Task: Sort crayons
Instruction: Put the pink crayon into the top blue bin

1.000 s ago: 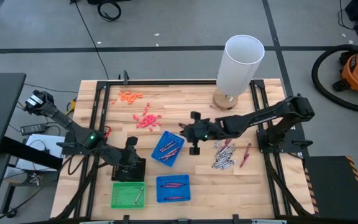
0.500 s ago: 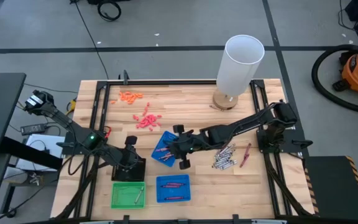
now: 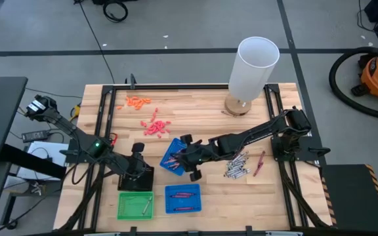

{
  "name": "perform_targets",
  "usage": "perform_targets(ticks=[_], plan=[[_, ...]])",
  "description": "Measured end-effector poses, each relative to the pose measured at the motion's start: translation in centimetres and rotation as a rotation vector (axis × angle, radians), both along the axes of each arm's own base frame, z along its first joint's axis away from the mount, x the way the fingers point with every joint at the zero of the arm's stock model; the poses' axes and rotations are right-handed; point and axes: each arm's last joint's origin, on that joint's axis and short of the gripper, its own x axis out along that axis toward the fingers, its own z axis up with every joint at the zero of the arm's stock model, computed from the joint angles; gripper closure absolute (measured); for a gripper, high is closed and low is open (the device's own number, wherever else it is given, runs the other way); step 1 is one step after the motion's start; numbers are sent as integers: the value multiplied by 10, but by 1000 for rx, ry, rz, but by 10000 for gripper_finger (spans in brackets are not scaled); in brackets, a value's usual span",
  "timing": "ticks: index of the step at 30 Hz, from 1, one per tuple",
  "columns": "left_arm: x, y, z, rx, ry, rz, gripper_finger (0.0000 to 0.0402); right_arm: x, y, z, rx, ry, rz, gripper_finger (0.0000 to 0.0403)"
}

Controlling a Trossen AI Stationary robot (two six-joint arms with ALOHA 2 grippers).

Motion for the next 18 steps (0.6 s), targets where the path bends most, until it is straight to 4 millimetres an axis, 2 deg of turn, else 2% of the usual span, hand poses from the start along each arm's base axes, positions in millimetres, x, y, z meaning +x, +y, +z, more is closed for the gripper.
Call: perform_targets(ticks=[13, 18], plan=[[1, 1, 0, 22, -17, 28, 276, -6, -5, -9, -118, 106, 57, 364], [1, 1, 1, 19, -21, 33, 276, 1, -18, -34, -156, 125, 100, 364]])
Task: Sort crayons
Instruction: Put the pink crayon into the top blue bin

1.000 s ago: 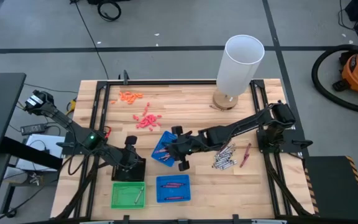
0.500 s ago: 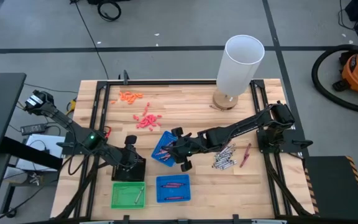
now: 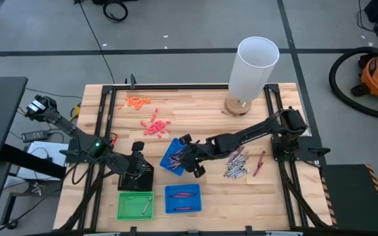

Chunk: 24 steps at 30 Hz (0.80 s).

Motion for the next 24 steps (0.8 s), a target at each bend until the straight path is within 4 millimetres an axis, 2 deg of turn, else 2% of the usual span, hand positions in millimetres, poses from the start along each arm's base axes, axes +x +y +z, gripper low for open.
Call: perform_targets(ticks=[9, 14, 24], plan=[[-1, 0, -1, -4, 9, 7, 276, 13, -21, -34, 0, 63, -4, 364], [-1, 0, -1, -3, 8, 6, 276, 15, -25, -37, 8, 60, -23, 353], [-1, 0, -1, 3, 14, 4, 276, 16, -25, -35, 7, 42, -38, 291]])
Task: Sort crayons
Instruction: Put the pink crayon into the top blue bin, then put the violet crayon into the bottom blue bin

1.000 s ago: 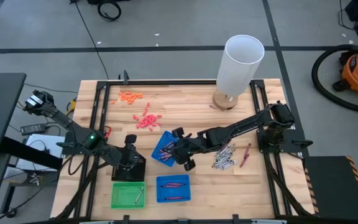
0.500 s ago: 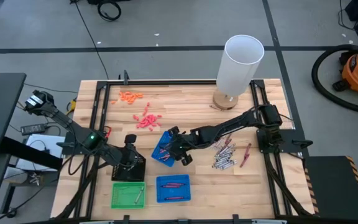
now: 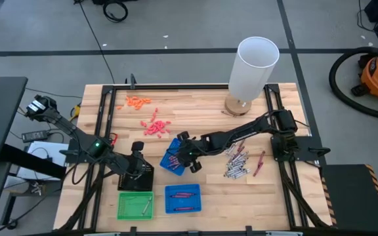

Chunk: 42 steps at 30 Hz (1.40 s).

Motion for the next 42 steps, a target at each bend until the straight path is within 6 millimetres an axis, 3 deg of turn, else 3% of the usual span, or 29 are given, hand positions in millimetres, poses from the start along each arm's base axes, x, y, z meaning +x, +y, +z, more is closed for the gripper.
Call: perform_targets(ticks=[3, 5, 9, 14, 21, 29, 35, 42], plan=[[0, 0, 0, 1, 2, 0, 276, -4, 2, 7, -82, 21, -54, 287], [0, 0, 0, -1, 3, 3, 276, -8, 4, 23, -138, 13, -107, 287], [-1, 0, -1, 5, 12, 2, 276, -22, 4, 54, -118, -9, -189, 288], [-1, 1, -1, 12, 12, -2, 276, -39, -1, 67, -114, 31, -314, 288], [-1, 1, -1, 9, 12, 0, 276, -58, -8, 69, -157, 126, -469, 288], [-1, 1, -1, 8, 13, 1, 276, -83, -17, 55, -225, 246, -599, 288], [-1, 1, -1, 12, 14, -2, 276, -105, -22, 48, -174, 201, -671, 288], [-1, 1, -2, 21, 17, -6, 276, -119, -16, 54, -100, 82, -661, 288]])
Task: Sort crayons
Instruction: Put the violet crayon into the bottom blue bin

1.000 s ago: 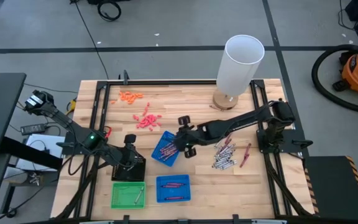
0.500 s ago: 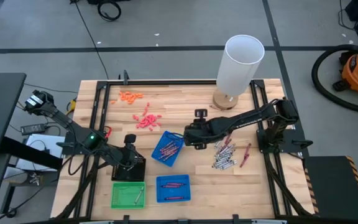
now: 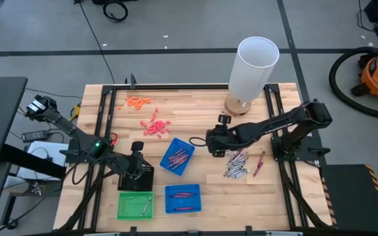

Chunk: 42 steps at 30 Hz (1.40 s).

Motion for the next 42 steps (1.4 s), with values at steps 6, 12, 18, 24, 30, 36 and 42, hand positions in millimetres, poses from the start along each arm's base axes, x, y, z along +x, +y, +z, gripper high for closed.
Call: perform_targets(ticks=[6, 12, 18, 24, 30, 36, 42], plan=[[0, 0, 0, 0, 0, 0, 276, -2, 5, 9, 10, -53, 21, 288], [0, 0, 0, 1, 1, 0, 276, -1, 7, 7, 69, -38, 52, 288], [0, 0, 0, 1, 1, 0, 276, -11, 5, 1, 67, -50, 25, 289], [0, 0, 0, 5, 1, -3, 276, -32, -2, -15, 97, -86, -26, 289], [0, 0, 0, 7, 1, -5, 276, -51, -13, -30, 169, -99, -106, 288], [0, 0, 0, 4, -4, -5, 276, -59, -19, -32, 181, -148, -124, 288], [1, 0, 1, 1, -13, -8, 276, -62, -25, -36, 191, -181, -123, 288]])
